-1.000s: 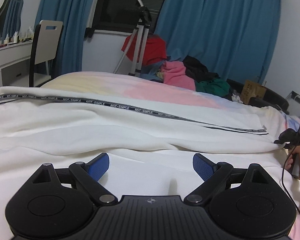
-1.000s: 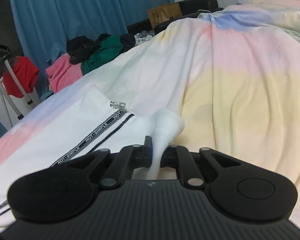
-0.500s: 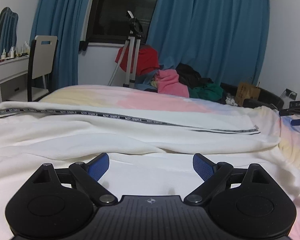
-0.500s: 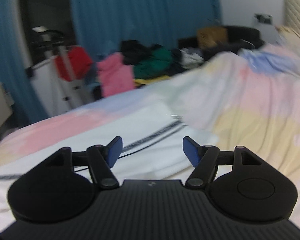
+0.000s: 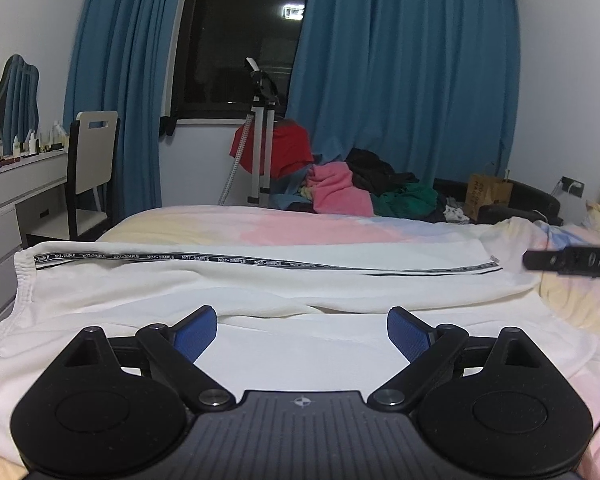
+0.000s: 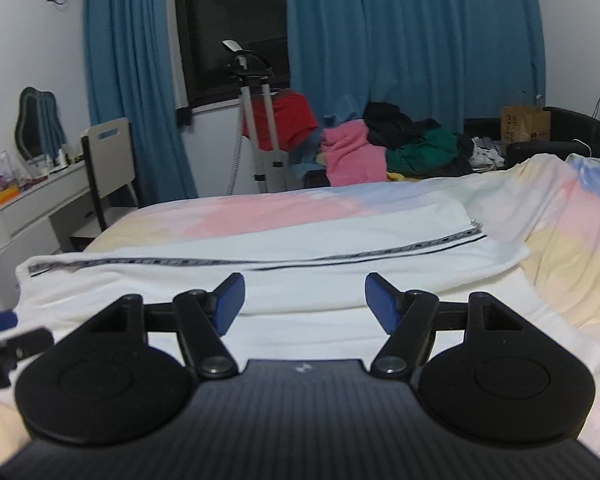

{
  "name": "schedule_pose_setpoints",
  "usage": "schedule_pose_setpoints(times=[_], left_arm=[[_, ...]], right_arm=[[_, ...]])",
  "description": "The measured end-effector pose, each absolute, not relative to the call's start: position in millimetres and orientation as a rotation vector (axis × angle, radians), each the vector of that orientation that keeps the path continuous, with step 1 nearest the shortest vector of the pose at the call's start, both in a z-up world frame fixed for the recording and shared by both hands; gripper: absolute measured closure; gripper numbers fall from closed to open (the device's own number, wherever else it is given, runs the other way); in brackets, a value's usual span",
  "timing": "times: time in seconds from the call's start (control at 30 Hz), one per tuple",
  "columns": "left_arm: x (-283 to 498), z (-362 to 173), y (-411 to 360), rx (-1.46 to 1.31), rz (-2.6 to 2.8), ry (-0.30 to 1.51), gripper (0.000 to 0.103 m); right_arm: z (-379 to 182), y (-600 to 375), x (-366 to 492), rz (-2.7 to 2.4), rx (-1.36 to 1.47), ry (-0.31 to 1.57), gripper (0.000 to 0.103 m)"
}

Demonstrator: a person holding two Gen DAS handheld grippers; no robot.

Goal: Fold clothes
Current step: 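Release the hem with the right tool and smooth the flattened sweatpants, then move both open tools over the elastic waistband of the sweatpants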

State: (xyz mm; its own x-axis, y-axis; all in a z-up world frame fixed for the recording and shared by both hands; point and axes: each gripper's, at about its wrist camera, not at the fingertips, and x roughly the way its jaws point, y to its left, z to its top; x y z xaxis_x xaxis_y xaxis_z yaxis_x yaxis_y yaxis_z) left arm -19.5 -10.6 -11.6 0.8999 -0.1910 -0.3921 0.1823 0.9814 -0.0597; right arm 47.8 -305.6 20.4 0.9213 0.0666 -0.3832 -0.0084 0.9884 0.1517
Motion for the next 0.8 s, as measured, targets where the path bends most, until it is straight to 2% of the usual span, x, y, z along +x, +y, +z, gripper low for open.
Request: schedule_pose_setpoints(times=[0.13, 0.43, 0.8], left_arm=[[-24.5, -15.2, -23.7, 0.006, -0.215, 0.425, 0.009], [-18.7, -33.7, -38.7, 0.046, -0.243, 0.483, 0.009], [9.1, -39.3, 6.4, -0.129, -0.154, 0.614, 0.009]], right_arm=[[0.3, -301.0, 39.1, 0.037, 0.160, 0.425, 0.034], [-5.5, -306.4, 44.5, 0.005, 0.146, 0.415, 0.034], [-9.2, -306.1, 45.8, -0.012, 0.137, 0.417, 0.034]])
